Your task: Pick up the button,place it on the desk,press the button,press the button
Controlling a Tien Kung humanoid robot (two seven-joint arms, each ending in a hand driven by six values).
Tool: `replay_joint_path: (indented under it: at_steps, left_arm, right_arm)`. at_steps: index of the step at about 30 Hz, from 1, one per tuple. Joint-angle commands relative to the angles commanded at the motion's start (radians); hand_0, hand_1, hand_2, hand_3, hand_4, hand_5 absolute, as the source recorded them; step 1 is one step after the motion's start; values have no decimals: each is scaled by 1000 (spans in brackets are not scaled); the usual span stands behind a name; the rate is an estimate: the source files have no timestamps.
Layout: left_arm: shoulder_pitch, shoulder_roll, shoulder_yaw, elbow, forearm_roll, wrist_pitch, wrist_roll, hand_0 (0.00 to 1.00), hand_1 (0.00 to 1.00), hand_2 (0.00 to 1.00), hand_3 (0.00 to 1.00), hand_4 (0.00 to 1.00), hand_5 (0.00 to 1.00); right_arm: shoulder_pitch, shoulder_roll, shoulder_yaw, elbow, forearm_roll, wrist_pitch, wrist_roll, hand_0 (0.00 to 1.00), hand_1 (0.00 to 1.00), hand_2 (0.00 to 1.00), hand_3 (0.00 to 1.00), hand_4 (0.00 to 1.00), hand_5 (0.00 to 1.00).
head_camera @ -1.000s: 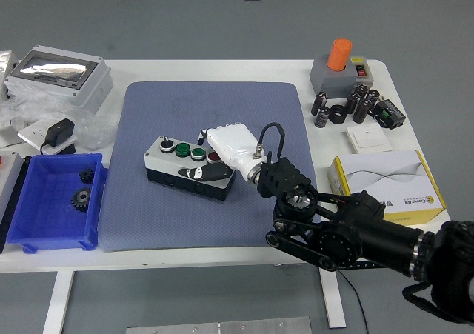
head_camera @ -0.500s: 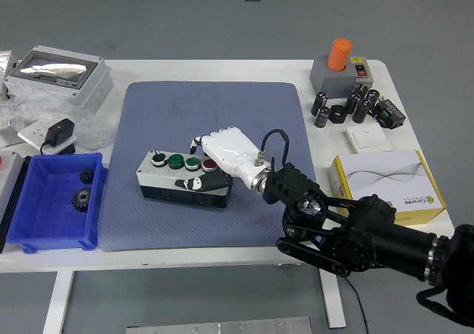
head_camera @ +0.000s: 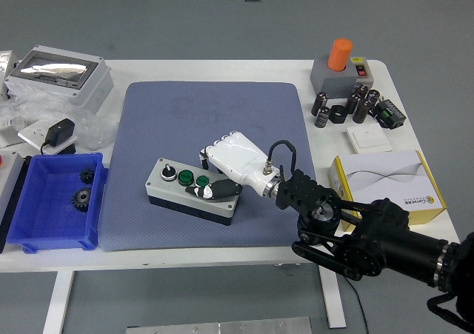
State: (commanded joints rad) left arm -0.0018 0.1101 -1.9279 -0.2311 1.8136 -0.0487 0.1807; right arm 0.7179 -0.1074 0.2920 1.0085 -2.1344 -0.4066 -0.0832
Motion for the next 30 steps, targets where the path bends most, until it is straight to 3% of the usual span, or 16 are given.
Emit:
replay_joint_path:
  at_steps: [30]
  left_arm:
    - [0,0,2,1,1,-2,1,661,634,615,731,858,653]
  right_arm:
    - [24,-17,45,39,-45,16,61,149,231,280,394,2,2]
